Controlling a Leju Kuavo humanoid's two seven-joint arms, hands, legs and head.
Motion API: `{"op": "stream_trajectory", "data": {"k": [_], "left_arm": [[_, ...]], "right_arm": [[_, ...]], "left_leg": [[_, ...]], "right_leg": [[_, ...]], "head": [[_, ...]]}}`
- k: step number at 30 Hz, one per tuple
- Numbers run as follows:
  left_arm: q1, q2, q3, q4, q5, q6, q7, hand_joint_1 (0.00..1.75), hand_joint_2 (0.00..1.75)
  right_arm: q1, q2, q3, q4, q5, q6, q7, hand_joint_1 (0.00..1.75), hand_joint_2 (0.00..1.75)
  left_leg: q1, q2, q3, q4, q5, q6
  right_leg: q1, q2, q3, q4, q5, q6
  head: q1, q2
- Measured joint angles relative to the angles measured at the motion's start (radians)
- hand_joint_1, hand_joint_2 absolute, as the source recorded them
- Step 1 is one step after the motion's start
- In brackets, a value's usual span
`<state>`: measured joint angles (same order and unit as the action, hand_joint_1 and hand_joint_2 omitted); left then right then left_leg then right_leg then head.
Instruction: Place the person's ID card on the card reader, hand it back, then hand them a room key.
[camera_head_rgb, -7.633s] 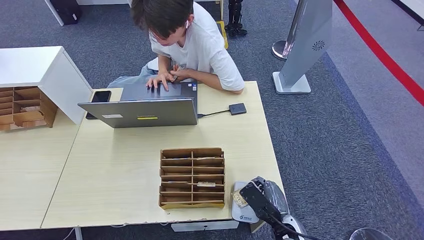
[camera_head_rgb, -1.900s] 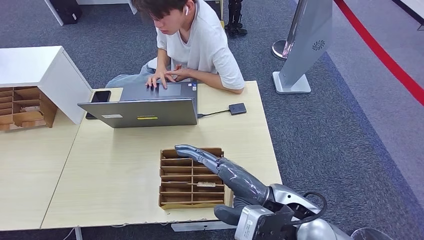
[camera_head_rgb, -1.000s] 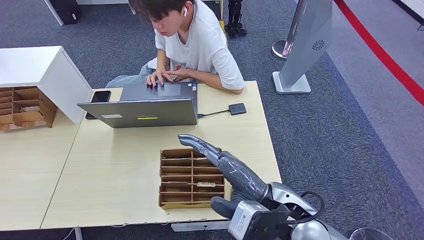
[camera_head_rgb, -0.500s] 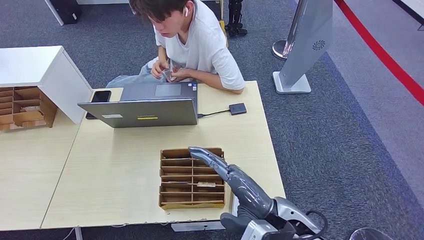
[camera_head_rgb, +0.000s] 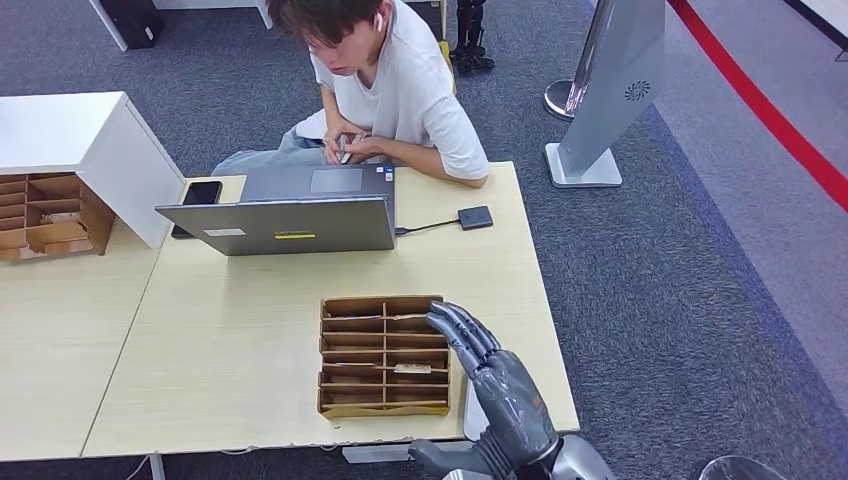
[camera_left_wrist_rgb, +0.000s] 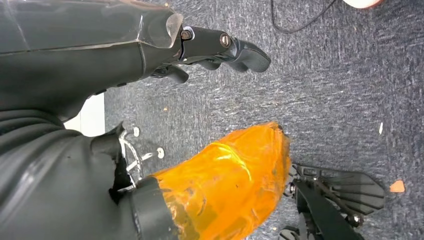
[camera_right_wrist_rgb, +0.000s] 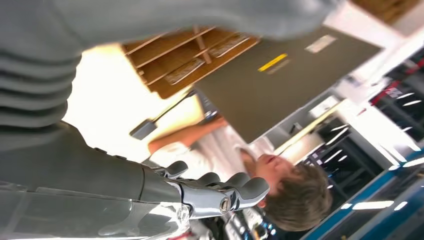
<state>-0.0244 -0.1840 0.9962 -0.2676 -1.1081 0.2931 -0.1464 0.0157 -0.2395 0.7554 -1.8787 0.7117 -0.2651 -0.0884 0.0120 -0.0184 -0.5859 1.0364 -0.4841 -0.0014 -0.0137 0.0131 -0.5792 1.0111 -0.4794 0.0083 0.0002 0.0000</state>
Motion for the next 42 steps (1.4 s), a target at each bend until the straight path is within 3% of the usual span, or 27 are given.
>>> {"op": "stream_trajectory", "data": {"k": [4, 16, 27, 37, 42], "left_arm": [[0.001, -0.003, 0.005, -0.009, -0.013, -0.013, 0.010, 0.00, 0.00], [0.001, -0.009, 0.016, -0.023, -0.020, -0.017, 0.014, 0.00, 0.00], [0.000, -0.016, 0.025, -0.036, -0.046, -0.029, 0.030, 0.00, 0.00], [-0.005, -0.019, 0.030, -0.042, -0.090, -0.035, 0.040, 0.00, 0.00], [-0.014, -0.019, 0.030, -0.042, -0.105, -0.036, 0.039, 0.00, 0.00]], "right_arm": [[0.018, 0.019, -0.008, 0.024, 0.120, -0.015, 0.030, 0.00, 1.75], [0.028, 0.039, -0.014, 0.051, 0.168, -0.024, 0.039, 0.00, 1.75], [0.024, 0.053, -0.014, 0.069, 0.378, -0.036, 0.082, 0.00, 1.75], [-0.040, 0.062, 0.017, 0.116, 0.582, -0.018, 0.163, 0.00, 1.75], [-0.064, 0.064, 0.033, 0.148, 0.603, -0.003, 0.185, 0.00, 1.75]], "left_leg": [[0.000, 0.000, 0.000, 0.000, 0.000, 0.000], [0.000, 0.000, 0.000, 0.000, 0.000, 0.000], [0.000, 0.000, 0.000, 0.000, 0.000, 0.000], [0.000, 0.000, 0.000, 0.000, 0.000, 0.000], [0.000, 0.000, 0.000, 0.000, 0.000, 0.000]], "right_leg": [[0.000, 0.000, 0.000, 0.000, 0.000, 0.000], [0.000, 0.000, 0.000, 0.000, 0.000, 0.000], [0.000, 0.000, 0.000, 0.000, 0.000, 0.000], [0.000, 0.000, 0.000, 0.000, 0.000, 0.000], [0.000, 0.000, 0.000, 0.000, 0.000, 0.000]], "head": [[0.000, 0.000], [0.000, 0.000], [0.000, 0.000], [0.000, 0.000], [0.000, 0.000]]}}
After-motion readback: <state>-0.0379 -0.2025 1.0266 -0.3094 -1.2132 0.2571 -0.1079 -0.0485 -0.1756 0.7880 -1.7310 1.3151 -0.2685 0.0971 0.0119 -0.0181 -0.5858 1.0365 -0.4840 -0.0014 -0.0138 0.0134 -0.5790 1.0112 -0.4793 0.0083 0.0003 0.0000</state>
